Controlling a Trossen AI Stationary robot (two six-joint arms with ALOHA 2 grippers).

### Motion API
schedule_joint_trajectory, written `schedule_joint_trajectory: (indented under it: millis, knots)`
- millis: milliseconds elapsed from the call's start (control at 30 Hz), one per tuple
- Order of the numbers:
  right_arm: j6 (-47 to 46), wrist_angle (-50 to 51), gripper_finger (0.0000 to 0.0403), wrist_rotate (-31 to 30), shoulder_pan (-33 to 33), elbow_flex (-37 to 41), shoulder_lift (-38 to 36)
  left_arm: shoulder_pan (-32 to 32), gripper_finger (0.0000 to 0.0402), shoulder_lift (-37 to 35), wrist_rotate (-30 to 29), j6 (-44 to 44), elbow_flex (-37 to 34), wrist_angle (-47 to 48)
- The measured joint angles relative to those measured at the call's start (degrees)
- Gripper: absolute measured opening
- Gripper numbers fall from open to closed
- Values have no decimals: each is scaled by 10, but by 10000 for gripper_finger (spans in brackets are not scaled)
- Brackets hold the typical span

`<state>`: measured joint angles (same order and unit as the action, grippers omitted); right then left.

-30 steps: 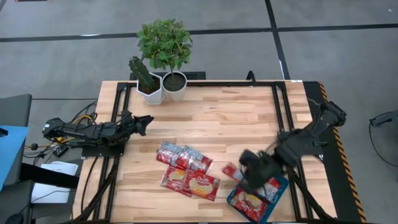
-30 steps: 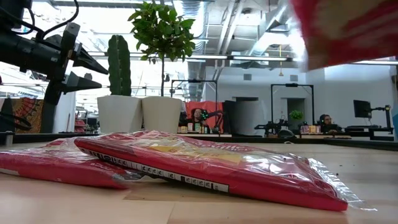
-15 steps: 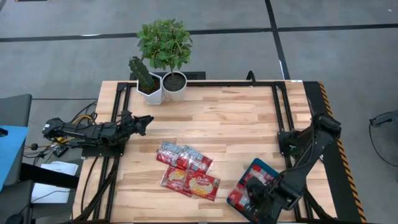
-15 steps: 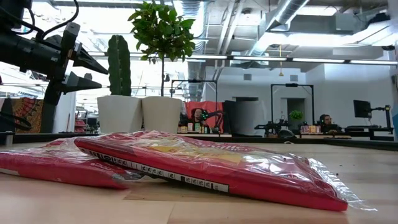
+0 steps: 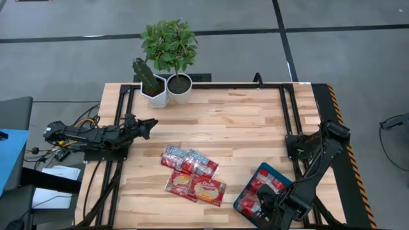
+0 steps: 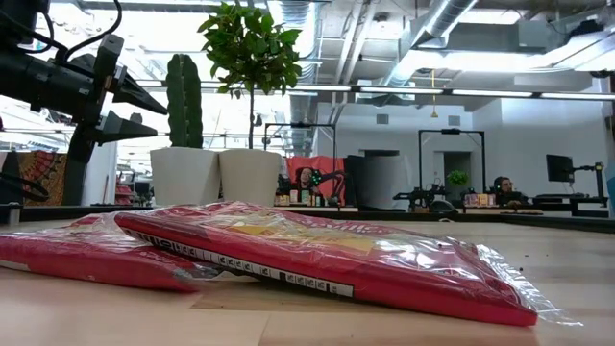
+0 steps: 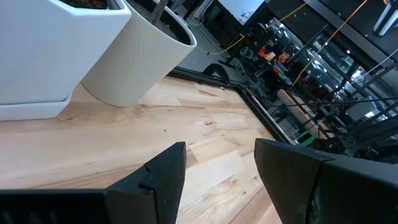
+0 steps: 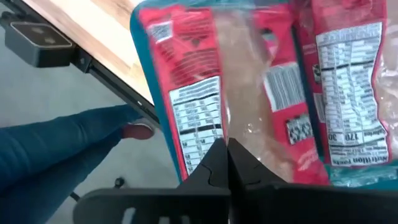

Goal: Sort popcorn bags into baskets
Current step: Put the red popcorn bag into the blue bin

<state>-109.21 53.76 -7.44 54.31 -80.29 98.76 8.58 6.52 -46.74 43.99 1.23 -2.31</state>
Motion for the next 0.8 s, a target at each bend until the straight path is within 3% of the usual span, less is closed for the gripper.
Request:
schedule_joint_trajectory:
  millis: [433, 800]
  knots:
    - [51, 4, 6, 0, -32, 0, 0, 0, 183, 0, 14, -3, 0, -1]
    - [86, -6, 65, 28, -32, 0, 0, 0, 183, 0, 26, -3, 0, -2]
